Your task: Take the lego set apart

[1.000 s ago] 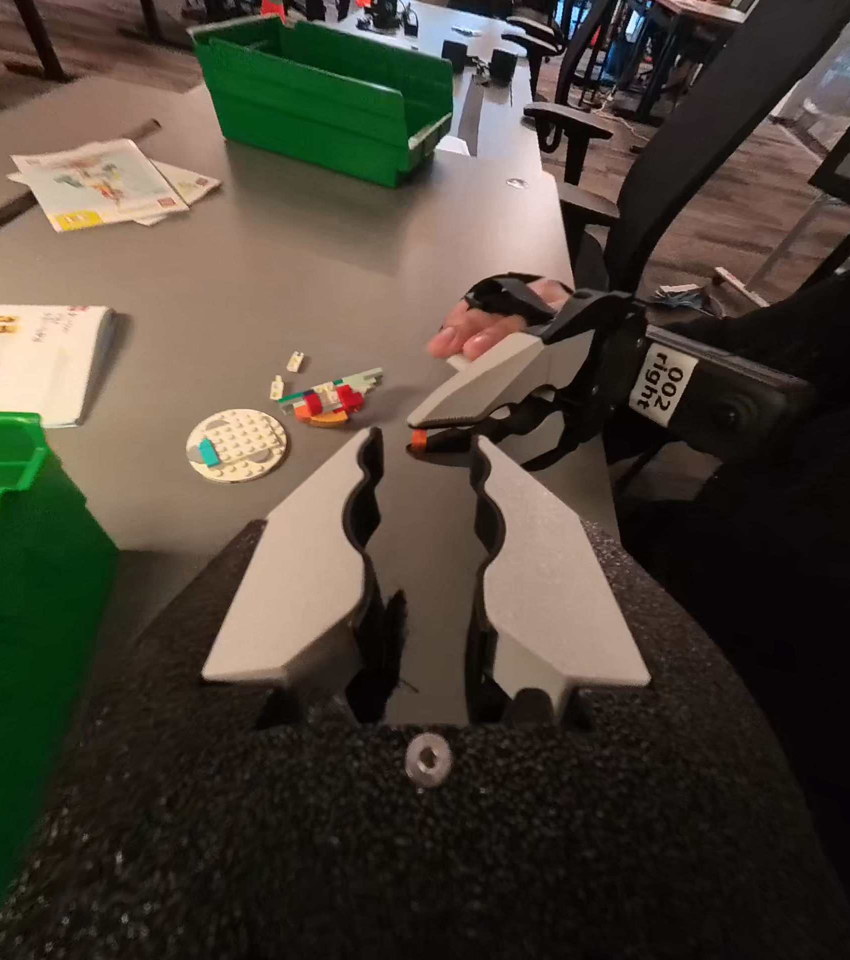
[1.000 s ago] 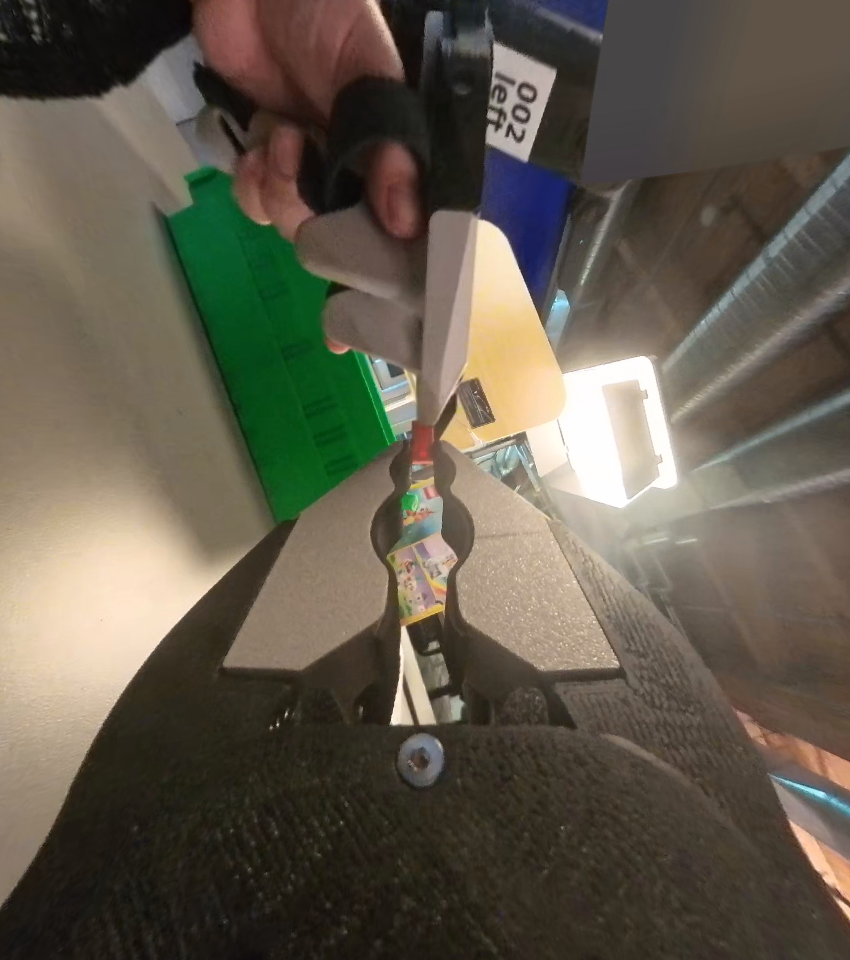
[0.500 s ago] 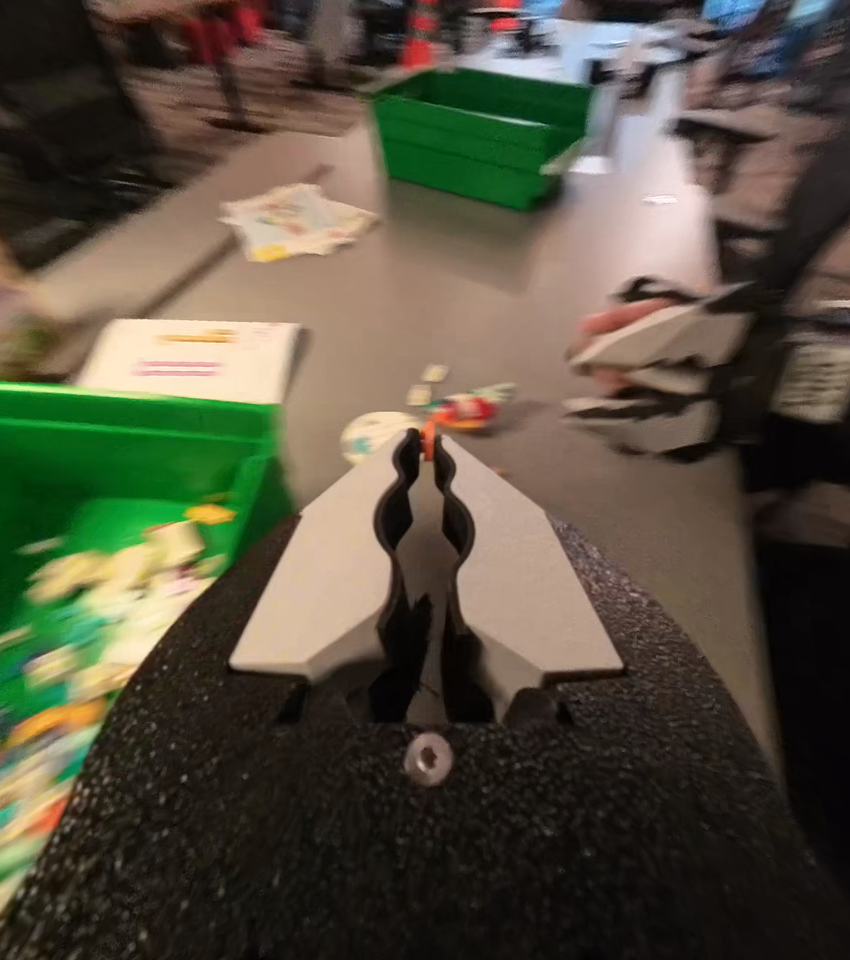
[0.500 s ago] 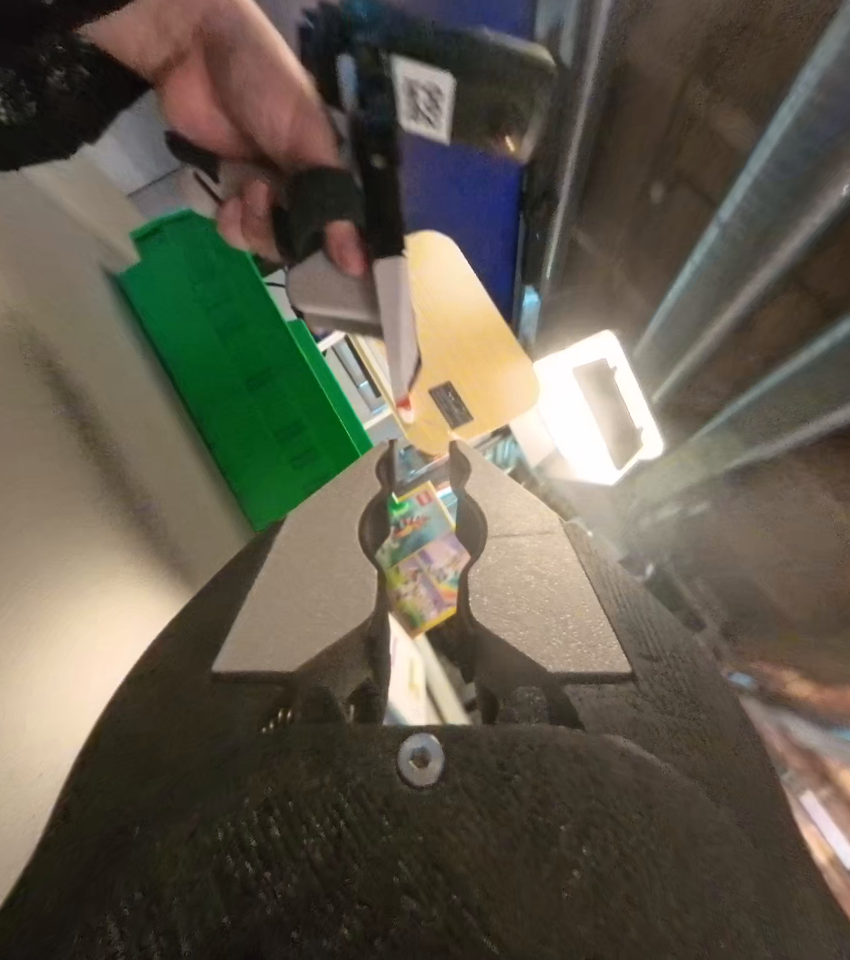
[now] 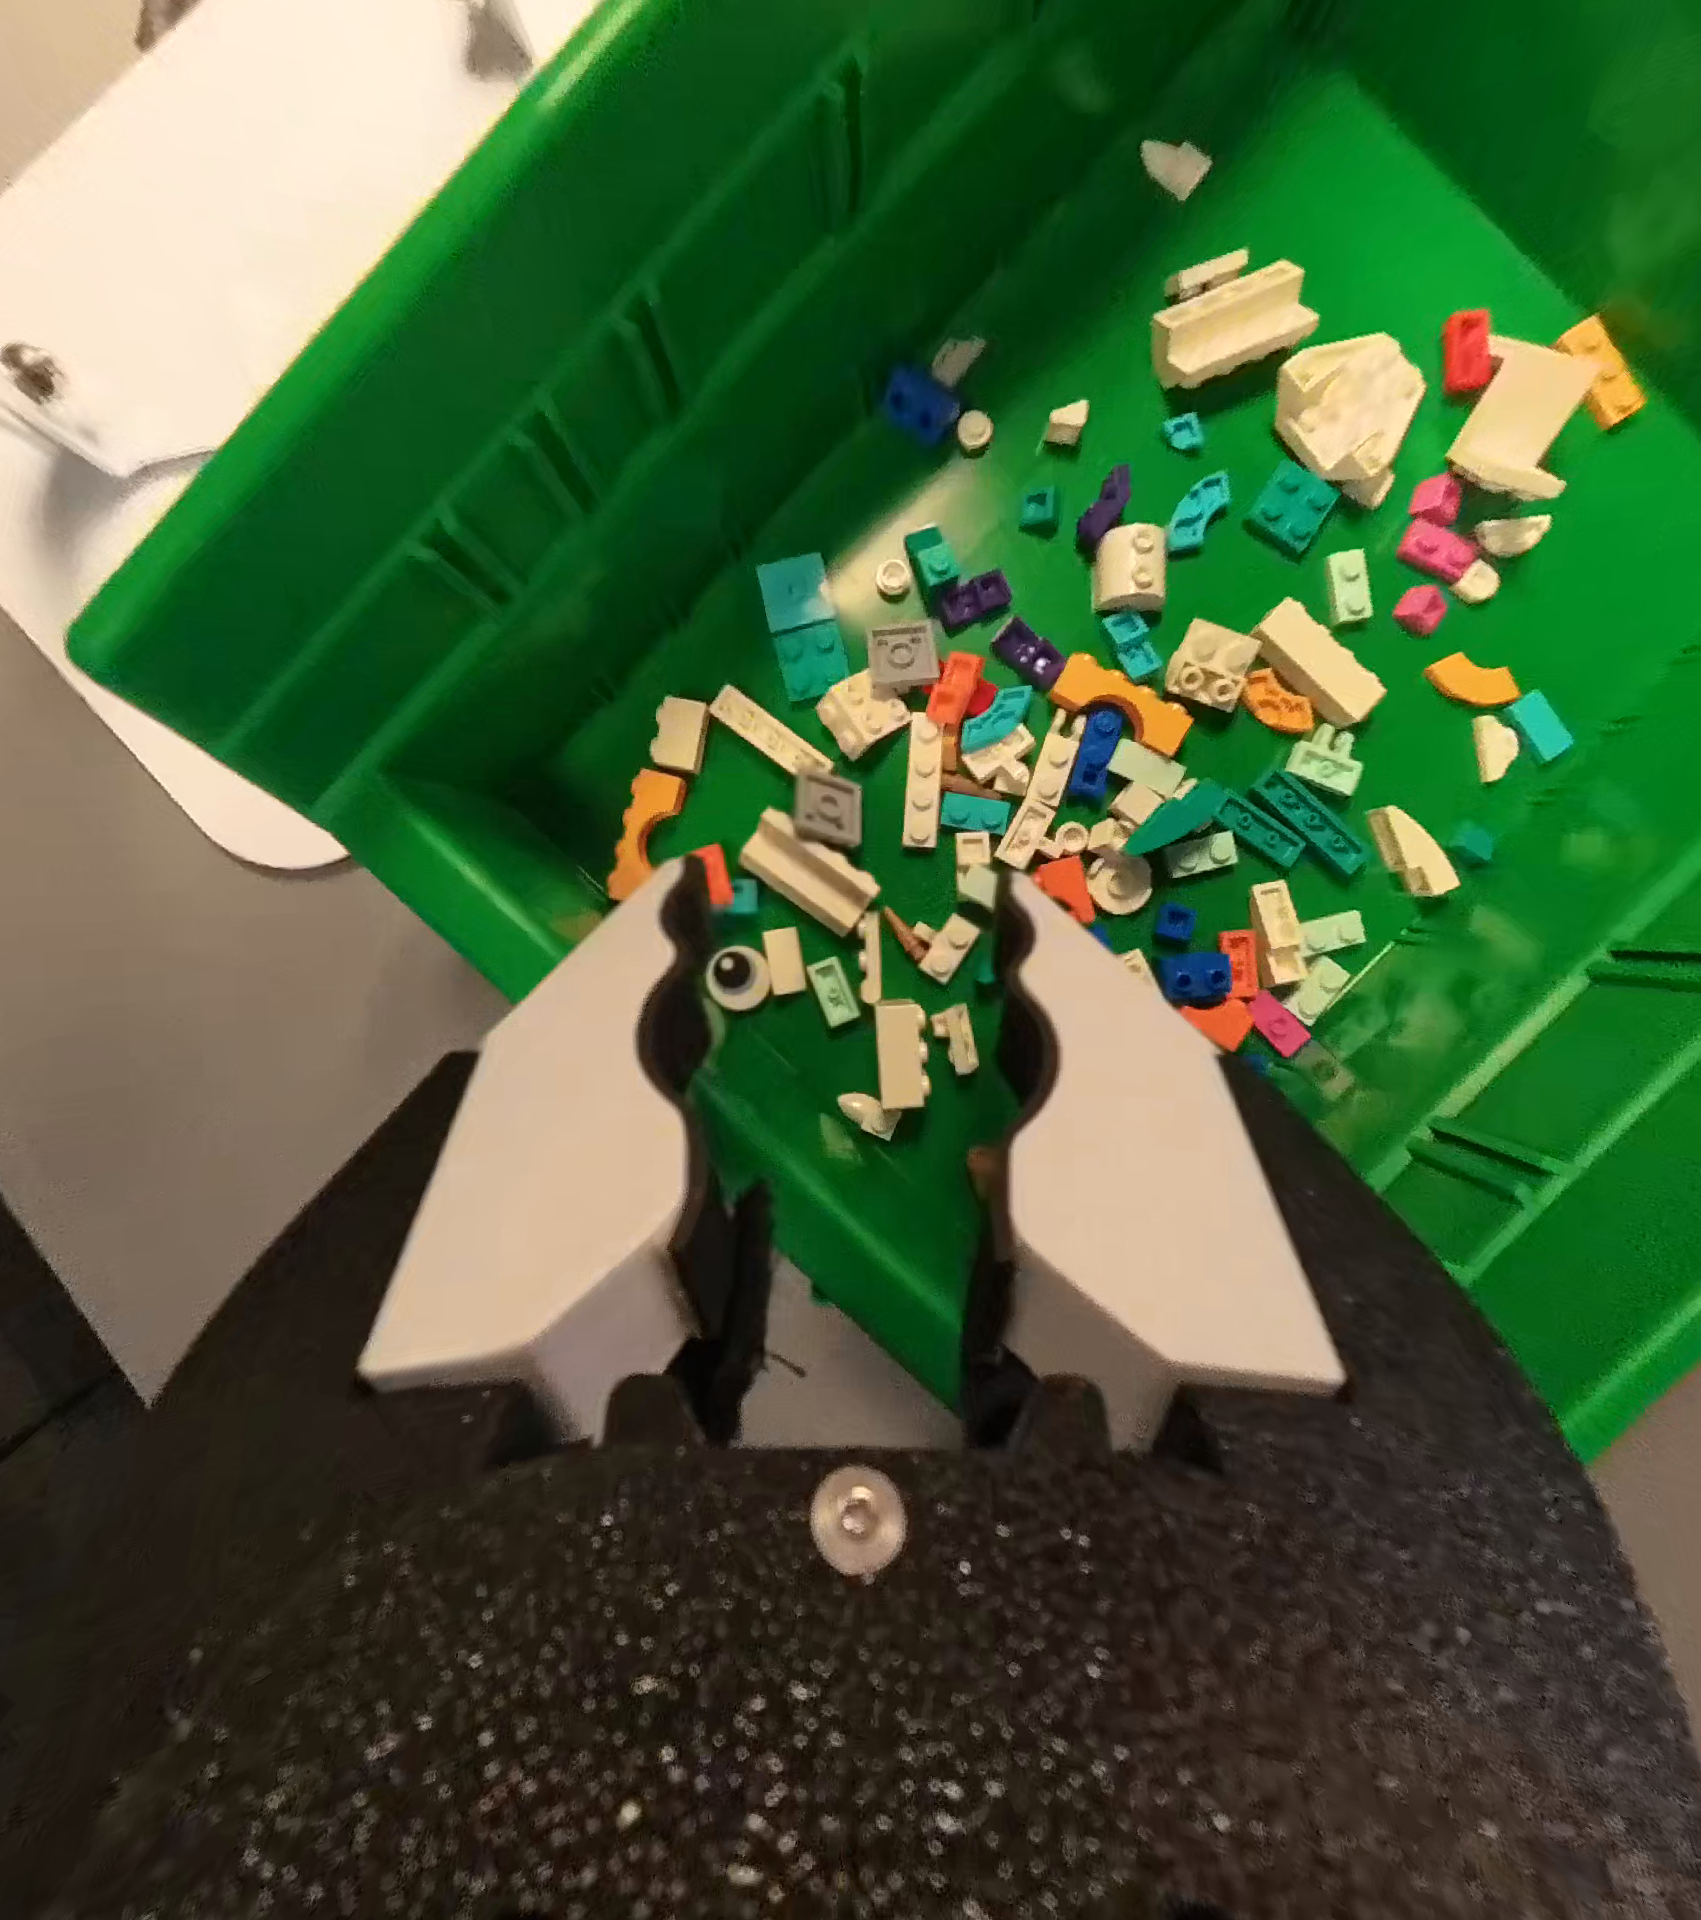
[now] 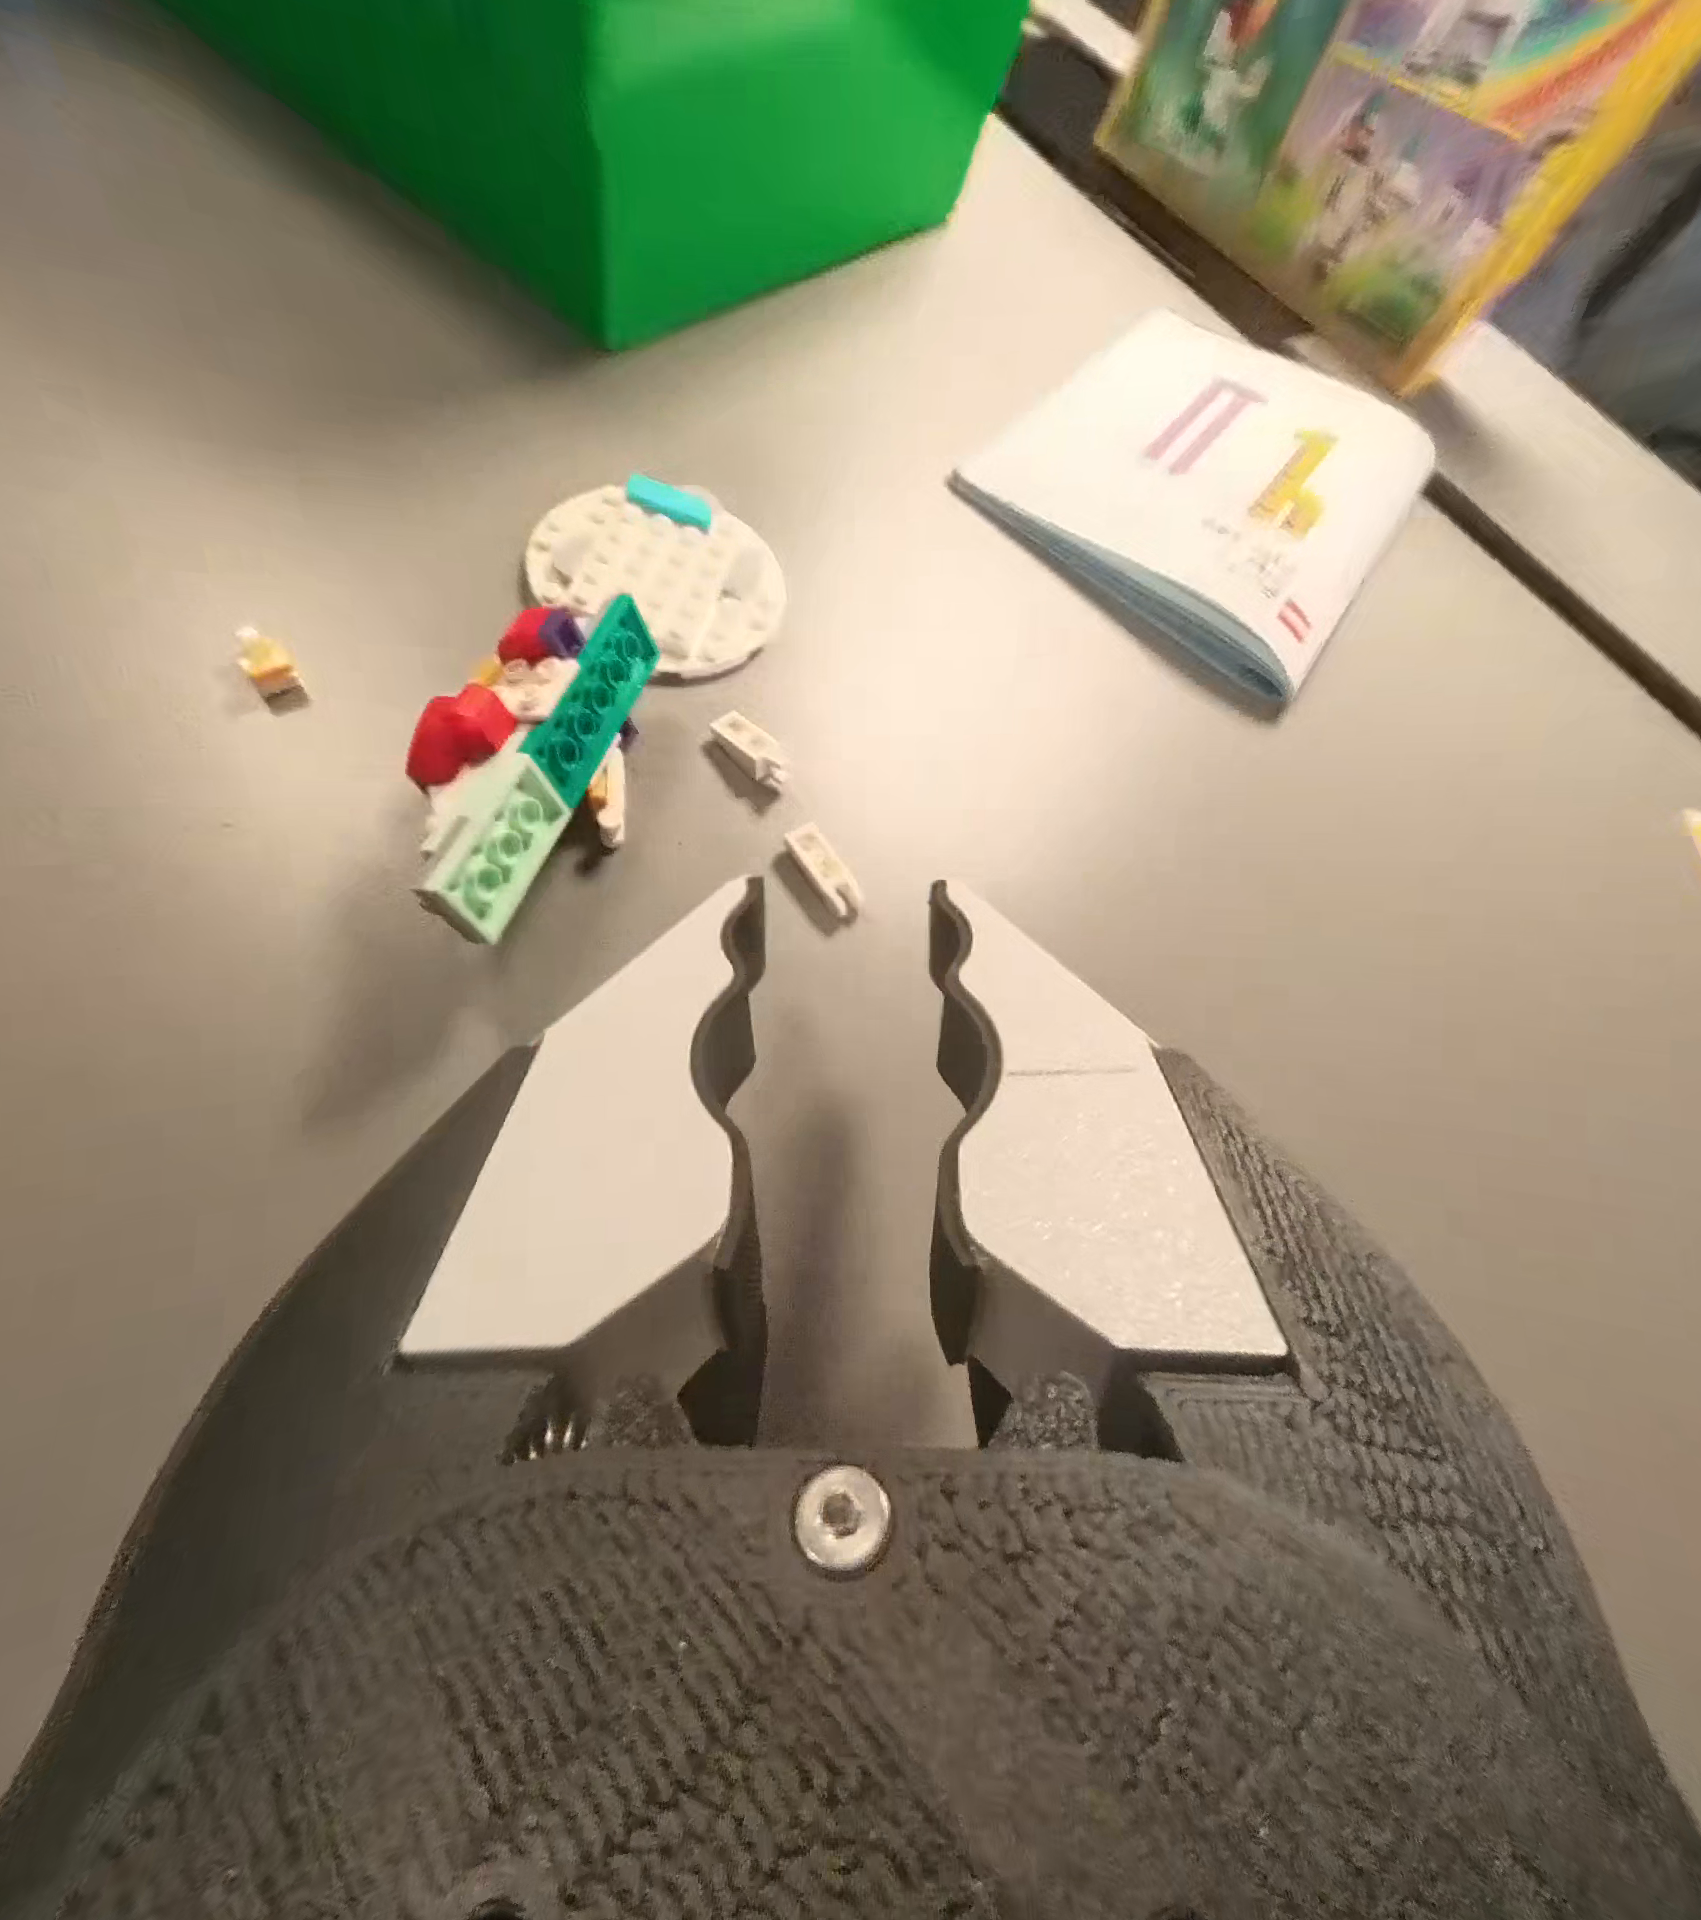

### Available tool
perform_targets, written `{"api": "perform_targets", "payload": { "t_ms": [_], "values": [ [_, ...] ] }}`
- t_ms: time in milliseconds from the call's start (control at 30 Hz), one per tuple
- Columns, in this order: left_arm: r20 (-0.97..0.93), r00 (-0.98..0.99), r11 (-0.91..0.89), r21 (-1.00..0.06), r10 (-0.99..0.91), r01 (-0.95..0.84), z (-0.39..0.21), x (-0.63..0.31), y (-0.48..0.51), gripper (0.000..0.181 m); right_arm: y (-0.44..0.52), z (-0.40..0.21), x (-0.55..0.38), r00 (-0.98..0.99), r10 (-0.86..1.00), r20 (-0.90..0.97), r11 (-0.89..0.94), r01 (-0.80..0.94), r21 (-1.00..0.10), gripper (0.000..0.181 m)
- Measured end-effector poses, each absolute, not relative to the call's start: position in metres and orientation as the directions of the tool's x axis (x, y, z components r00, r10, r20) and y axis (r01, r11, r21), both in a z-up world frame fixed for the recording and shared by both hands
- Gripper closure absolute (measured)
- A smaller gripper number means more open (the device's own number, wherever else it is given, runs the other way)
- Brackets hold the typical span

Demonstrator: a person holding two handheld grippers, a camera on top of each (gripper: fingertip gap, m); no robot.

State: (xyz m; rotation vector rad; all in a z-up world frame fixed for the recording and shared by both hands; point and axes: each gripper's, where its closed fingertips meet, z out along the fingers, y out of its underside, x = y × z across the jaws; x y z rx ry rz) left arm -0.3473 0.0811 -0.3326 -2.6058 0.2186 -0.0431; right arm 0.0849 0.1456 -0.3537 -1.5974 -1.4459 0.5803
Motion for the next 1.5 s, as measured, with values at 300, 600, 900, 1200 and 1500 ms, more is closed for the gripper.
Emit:
{"api": "perform_targets", "payload": {
  "t_ms": [300, 600, 900, 1200, 1500],
  "values": [
    [-0.271, 0.932, -0.435, -0.828, -0.24, -0.353, -0.221, -0.243, 0.077, 0.123, 0.147, -0.371, 0.073, 0.04, 0.997, 0.063, 0.026, 0.609, -0.793, 0.151],
    [-0.188, 0.693, -0.1, -0.93, -0.696, -0.353, -0.212, -0.034, 0.043, 0.146, 0.143, -0.367, 0.069, -0.022, 0.93, 0.367, 0.309, 0.588, -0.747, 0.176],
    [0.17, 0.628, -0.305, -0.946, -0.759, -0.113, -0.285, 0.025, 0.058, 0.14, 0.065, -0.285, 0.035, 0.082, -0.019, 0.996, 0.958, 0.288, -0.006, 0.176],
    [-0.01, 0.65, -0.179, -0.958, -0.76, -0.223, -0.294, 0.029, 0.052, 0.152, 0.043, -0.285, 0.03, 0.088, -0.09, 0.992, 0.97, 0.235, 0.068, 0.176],
    [-0.1, 0.649, -0.104, -0.957, -0.754, -0.269, -0.284, 0.02, 0.053, 0.178, 0.042, -0.283, 0.028, 0.136, -0.002, 0.991, 0.977, 0.211, -0.027, 0.155]
  ]
}}
